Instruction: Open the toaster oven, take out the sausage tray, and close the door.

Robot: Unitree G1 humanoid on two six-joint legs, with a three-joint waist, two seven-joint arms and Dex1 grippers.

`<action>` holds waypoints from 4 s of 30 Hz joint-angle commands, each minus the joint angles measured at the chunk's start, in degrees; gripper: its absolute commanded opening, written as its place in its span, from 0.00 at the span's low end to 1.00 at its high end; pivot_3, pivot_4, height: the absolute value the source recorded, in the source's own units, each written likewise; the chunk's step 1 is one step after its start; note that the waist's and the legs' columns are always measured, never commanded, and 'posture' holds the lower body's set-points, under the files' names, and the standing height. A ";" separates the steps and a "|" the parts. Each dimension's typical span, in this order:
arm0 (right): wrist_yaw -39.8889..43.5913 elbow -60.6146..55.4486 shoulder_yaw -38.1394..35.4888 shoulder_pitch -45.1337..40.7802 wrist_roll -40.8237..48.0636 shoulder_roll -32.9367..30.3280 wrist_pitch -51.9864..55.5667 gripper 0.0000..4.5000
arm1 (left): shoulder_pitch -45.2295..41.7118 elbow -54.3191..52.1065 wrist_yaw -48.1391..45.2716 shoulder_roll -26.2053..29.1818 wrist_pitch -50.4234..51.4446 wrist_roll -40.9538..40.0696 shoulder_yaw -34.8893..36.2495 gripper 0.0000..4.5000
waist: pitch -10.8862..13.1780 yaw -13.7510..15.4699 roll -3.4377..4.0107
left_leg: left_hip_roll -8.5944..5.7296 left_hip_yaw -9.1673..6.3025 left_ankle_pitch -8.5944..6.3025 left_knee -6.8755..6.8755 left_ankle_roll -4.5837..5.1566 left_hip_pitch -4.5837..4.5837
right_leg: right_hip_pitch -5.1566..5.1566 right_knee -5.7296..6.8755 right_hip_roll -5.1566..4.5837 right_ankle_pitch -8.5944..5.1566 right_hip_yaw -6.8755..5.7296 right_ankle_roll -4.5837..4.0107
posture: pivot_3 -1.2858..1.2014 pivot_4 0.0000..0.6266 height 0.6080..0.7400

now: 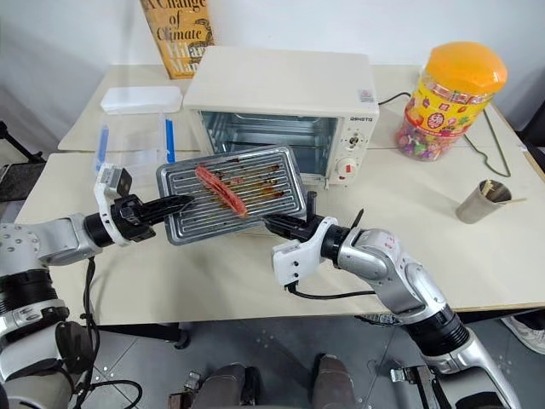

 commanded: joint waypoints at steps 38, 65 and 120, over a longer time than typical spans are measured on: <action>38.83 38.13 -19.01 -2.60 45.96 1.33 5.97 0.01 | 38.76 -39.77 46.12 -27.05 -48.78 -44.87 21.83 0.00 | -0.09 1.43 -0.16 | 0.19 0.18 -0.29 -0.11 -0.07 1.01 | 1.28 -1.04 0.31 0.00 0.42 -0.02 | 0.52 0.24 1.00; 25.94 0.81 -40.28 18.60 63.63 -10.91 34.15 0.71 | 41.53 -34.31 35.48 -16.14 -33.42 -44.87 3.32 0.00 | -0.10 2.88 -0.12 | 0.23 0.28 -0.52 -0.12 -0.09 0.93 | 1.22 -1.17 0.36 -0.02 0.50 -0.05 | 0.52 0.24 1.00; 25.08 -14.11 -53.82 51.62 62.65 -6.21 28.20 1.00 | 17.29 -12.41 -45.37 11.85 -77.12 35.25 -28.09 0.99 | -0.22 3.03 0.20 | 0.25 0.62 -0.52 -0.34 -0.15 0.75 | 0.73 -1.19 0.46 -0.01 0.84 -0.03 | 0.52 0.24 1.00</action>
